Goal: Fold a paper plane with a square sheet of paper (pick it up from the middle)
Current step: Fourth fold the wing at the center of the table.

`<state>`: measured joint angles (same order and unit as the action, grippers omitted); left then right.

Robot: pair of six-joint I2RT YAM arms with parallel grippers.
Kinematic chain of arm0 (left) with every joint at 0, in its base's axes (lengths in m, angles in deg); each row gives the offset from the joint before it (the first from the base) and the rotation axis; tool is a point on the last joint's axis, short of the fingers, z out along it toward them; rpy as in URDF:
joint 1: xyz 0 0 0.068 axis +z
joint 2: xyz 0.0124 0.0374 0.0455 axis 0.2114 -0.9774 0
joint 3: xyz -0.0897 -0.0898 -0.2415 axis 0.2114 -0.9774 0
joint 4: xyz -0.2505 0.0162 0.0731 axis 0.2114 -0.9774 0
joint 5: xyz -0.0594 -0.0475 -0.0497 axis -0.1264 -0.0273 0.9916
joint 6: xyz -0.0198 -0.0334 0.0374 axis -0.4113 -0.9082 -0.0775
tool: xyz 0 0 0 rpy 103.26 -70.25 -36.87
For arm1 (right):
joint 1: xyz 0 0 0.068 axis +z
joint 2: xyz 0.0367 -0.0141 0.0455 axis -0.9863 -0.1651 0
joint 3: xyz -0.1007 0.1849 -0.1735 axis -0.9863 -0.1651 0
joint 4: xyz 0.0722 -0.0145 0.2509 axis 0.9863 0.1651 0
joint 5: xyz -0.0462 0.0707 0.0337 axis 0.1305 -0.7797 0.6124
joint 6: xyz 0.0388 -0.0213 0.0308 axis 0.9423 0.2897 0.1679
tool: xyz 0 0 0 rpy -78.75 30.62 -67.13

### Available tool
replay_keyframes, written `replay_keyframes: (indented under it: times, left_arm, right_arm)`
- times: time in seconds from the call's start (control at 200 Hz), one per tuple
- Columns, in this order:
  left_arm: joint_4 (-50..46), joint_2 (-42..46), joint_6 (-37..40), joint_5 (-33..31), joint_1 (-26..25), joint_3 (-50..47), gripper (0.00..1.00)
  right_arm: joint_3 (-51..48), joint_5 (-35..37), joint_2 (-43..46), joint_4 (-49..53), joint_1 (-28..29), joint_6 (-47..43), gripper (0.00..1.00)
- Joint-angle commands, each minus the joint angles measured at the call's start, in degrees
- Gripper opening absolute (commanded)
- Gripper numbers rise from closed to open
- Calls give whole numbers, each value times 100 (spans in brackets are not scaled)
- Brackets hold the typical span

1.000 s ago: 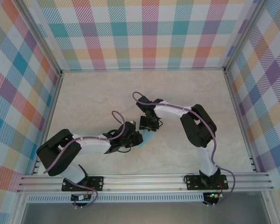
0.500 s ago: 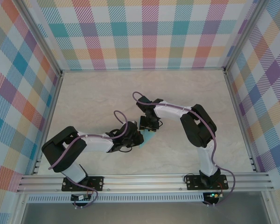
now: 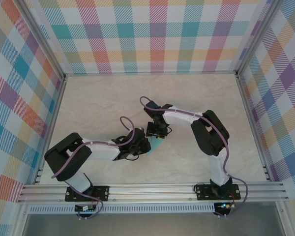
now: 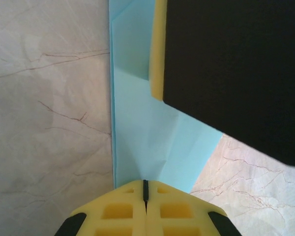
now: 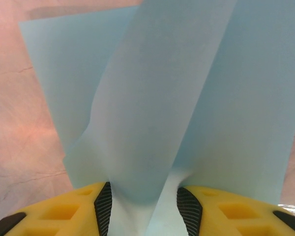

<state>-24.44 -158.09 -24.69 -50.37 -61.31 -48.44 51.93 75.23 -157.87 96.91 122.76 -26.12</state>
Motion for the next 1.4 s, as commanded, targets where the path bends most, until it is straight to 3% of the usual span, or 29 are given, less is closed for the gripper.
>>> replay_keyframes:
  times: [0.0, 0.21, 0.39, 0.48, 0.605, 0.76, 1.105, 1.395]
  left_arm:
    - [-447, -151, 30, -125, -54, -31, 0]
    - [-394, -172, 42, -59, -47, -95, 0]
    - [-359, -229, 90, 15, -50, -68, 0]
    - [-350, -229, 88, 31, -48, -68, 0]
    - [-341, -241, 90, 42, -51, -63, 0]
    - [-359, -283, 95, 59, -50, -42, 0]
    - [-488, -297, 105, 51, -46, 2, 0]
    - [-709, -379, 179, 235, -53, -42, 0]
  right_arm:
    - [-352, 301, -3, 138, -193, -225, 48]
    - [-1019, -313, 1306, -610, -470, -515, 50]
    - [-1809, -1111, 1778, -1660, -499, -992, 47]
    - [-2099, -1596, 1740, -2184, -495, -1007, 40]
    - [-2309, -1995, 1566, -2670, -499, -935, 19]
    - [-2366, -2286, 1207, -2969, -499, -934, 10]
    - [-2375, -2225, 771, -3050, -542, -1100, 6]
    - [-2192, -2088, 423, -3113, -965, -1416, 6]
